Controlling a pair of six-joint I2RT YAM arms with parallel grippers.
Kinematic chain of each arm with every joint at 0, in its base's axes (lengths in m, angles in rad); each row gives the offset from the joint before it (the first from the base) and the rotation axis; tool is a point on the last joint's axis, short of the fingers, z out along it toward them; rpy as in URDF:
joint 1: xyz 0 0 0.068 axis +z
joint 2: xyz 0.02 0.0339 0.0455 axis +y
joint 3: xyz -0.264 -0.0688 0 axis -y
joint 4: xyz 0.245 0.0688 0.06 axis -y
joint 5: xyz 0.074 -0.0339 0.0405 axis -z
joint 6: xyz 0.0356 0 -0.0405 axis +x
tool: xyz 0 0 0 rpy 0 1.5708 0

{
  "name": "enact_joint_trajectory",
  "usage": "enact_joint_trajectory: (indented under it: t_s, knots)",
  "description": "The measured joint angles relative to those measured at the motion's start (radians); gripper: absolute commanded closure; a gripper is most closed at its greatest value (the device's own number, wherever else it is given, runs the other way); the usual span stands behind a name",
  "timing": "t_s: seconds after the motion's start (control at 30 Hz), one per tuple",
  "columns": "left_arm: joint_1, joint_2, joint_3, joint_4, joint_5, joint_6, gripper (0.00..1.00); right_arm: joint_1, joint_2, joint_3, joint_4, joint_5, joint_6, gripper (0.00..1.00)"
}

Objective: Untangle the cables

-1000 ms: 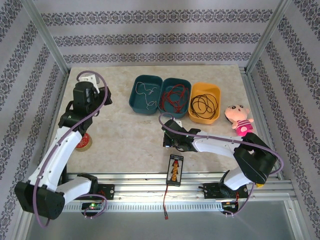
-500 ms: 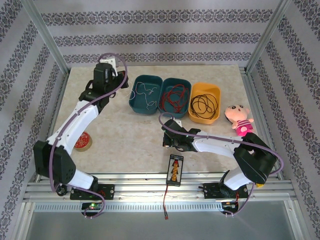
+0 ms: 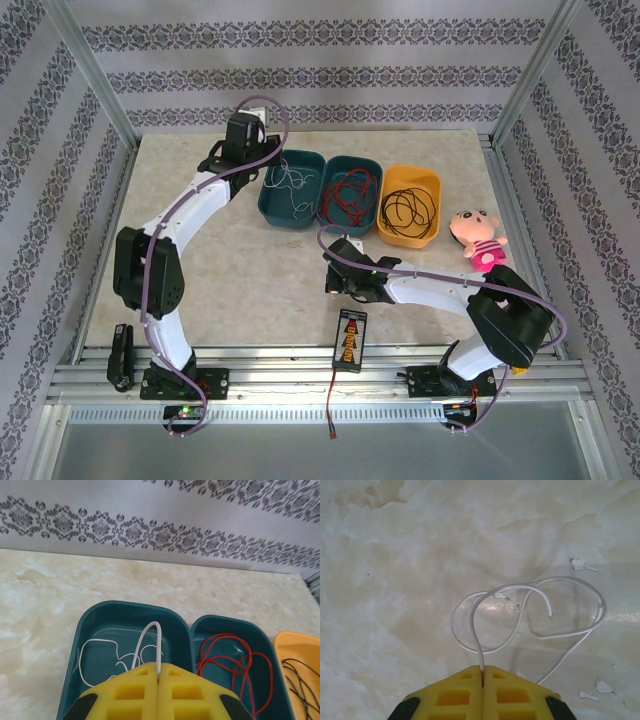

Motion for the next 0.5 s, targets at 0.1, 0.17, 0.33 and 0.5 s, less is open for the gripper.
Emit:
enact_joint_trajectory:
  t_s: [0.1, 0.17, 0.33, 0.5]
  knots:
    - [-0.001, 0.039, 0.002, -0.005, 0.005, 0.003, 1.00, 0.000, 0.000, 0.008, -0.001, 0.000, 0.000, 1.00]
    - [-0.002, 0.058, 0.002, -0.005, 0.010, 0.003, 1.00, 0.000, 0.000, 0.009, -0.002, 0.000, 0.000, 1.00]
    - [-0.005, 0.089, 0.002, -0.008, 0.026, 0.003, 1.00, 0.000, 0.000, 0.009, -0.002, 0.000, 0.000, 1.00]
    - [-0.005, 0.103, 0.003, -0.008, 0.026, 0.002, 0.96, 0.000, 0.000, 0.009, -0.002, 0.000, 0.000, 1.00]
